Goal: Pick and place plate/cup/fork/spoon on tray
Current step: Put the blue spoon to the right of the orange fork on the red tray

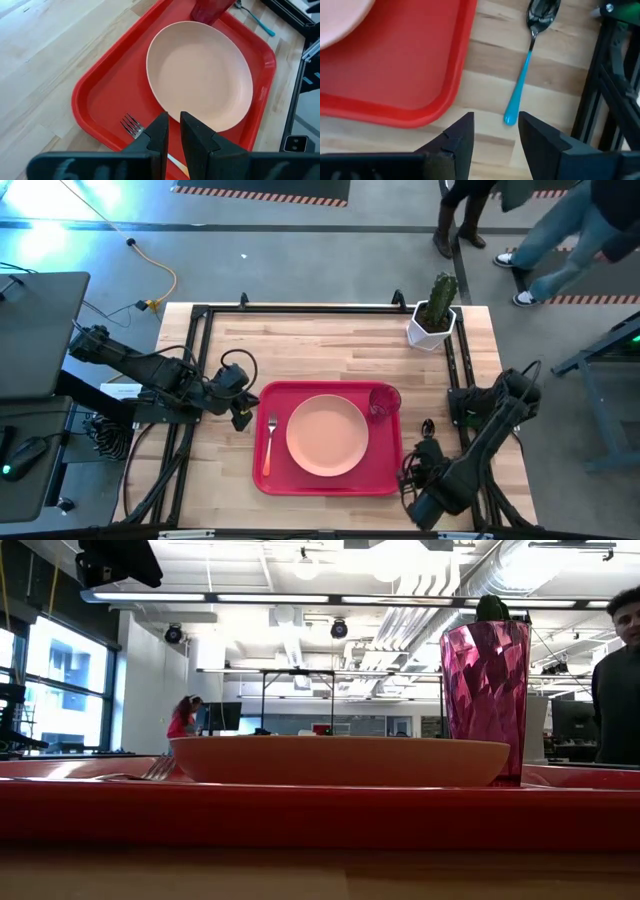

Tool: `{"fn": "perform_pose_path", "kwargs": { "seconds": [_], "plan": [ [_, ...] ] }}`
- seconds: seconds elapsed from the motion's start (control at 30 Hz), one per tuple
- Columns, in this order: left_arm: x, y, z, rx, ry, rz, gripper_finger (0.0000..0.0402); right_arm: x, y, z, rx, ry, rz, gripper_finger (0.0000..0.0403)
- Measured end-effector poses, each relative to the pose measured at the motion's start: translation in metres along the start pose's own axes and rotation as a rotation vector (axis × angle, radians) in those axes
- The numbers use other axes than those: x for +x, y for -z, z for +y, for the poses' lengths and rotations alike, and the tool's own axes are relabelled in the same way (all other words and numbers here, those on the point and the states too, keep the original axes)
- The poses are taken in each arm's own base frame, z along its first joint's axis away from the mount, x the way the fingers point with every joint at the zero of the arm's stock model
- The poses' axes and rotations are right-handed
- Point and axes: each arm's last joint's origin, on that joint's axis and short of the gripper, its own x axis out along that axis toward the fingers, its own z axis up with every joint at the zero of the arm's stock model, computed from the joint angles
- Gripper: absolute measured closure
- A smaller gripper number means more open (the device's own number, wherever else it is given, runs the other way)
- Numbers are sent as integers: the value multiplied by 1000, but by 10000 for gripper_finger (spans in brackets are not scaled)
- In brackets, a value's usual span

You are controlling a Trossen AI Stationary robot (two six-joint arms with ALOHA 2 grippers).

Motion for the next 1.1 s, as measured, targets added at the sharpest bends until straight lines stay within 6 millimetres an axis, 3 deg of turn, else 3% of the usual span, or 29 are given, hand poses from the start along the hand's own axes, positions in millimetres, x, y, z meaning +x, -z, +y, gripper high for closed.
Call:
{"fn": "perform_pose_path", "kwargs": {
  "seconds": [0.5,0.87,1.1],
  "plan": [
    [0,0,1,-137,-11,-12,361,79,-34,-60,18,-149,126,258],
    [0,-1,1,-266,-30,-45,361,123,-39,-75,16,-129,173,258],
    [0,-1,2,-282,-35,-43,357,138,-42,-80,21,-121,166,273]
  ]
}}
